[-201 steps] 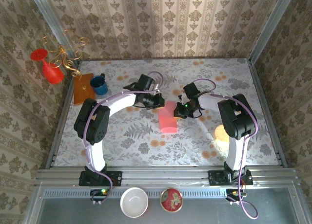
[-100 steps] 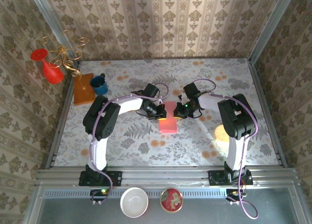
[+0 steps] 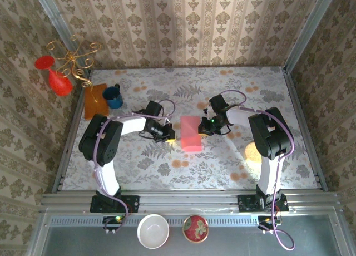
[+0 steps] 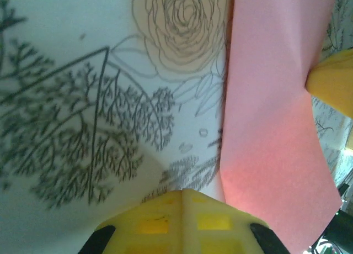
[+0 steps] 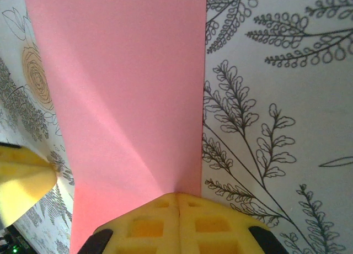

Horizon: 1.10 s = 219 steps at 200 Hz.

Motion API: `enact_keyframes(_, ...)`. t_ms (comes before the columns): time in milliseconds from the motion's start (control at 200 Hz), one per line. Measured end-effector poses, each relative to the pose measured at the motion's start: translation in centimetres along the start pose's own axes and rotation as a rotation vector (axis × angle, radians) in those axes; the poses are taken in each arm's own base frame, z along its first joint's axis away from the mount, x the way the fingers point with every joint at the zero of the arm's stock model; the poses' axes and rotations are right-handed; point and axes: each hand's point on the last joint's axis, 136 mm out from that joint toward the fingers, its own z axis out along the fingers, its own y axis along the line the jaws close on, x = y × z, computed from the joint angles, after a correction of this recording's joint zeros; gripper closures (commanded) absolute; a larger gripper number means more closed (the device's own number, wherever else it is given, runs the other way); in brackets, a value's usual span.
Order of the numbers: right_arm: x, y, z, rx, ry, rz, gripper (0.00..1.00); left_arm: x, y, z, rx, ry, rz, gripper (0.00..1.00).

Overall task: Fold a paper plane with a square sheet of paper (pick it up from the middle)
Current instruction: First fold the square sheet of paper in half at the center of the table.

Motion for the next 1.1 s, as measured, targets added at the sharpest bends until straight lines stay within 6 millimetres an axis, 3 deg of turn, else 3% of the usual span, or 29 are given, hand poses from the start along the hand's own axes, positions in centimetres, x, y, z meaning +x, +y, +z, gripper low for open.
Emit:
enact_keyframes(155,0.0,0.0,0.0,0.0,0.0,0.0,0.92,0.3,-3.8,-0.3,0.035,-0.021,0.095,0.94)
enact_keyframes(315,0.0,-0.1,0.1,-0.001,-0.001,0.0,0.92,0.1,-6.5,1.5,0.076,-0.017,0.14,0.95)
enact_keyframes(520,0.0,-0.1,0.1,-0.001,-0.001,0.002,0.92,1.3,-3.9,4.2,0.053,0.051,0.057,0.95)
enact_keyframes(675,0.0,-0.1,0.1,-0.001,-0.001,0.002,0.92,1.3,-2.9,3.5,0.07,0.032,0.037,0.96)
enact_keyframes(865,0.0,0.0,0.1,-0.001,-0.001,0.002,0.92,1.9,-0.2,0.5,0.008,0.002,-0.054,0.96)
enact_keyframes(950,0.0,0.0,0.1,0.0,0.0,0.003,0.92,1.6,-1.1,-0.2,0.01,-0.015,-0.036,0.96)
enact_keyframes(1095,0.0,0.0,0.1,0.001,0.001,0.004,0.92,1.3,-5.3,0.7,0.065,-0.018,0.047,0.96)
